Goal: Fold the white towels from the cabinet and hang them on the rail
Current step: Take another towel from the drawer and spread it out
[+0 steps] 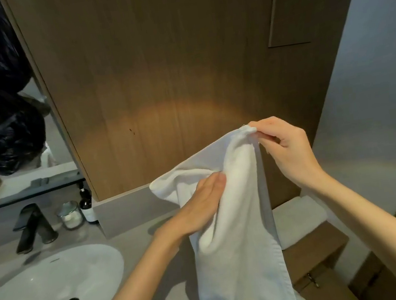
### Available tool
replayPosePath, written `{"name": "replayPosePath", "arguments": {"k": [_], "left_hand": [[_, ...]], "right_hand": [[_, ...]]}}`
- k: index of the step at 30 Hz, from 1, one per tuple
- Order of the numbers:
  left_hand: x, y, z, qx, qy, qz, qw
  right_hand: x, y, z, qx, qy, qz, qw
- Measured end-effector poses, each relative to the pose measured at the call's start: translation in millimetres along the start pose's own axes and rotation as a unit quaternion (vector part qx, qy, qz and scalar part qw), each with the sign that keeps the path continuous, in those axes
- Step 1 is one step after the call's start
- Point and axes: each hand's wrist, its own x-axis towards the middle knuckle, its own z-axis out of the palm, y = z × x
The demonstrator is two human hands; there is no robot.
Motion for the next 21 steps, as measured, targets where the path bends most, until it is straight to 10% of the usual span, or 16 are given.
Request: {"name": "replayPosePath", "arguments": {"k": [6,11,21], "left_hand": [[3.0,0.0,52.8,0.178,0.048,0.006,0.983],[22.0,-2.4,85.5,0.461,0.138,0.005,0.877],[-23.1,-28.5,107.9,0.431,0.066,-0.095,0.895]], "right_hand": [[-8.7,10.6,-65.6,0.021,0.079,-0.017,0.997],[-27.3,23.9,-123.0,0.020,0.075,-0.032,0.996],[-55.7,102.4,-207.3,0.048,0.118,0.051,0.991]]}}
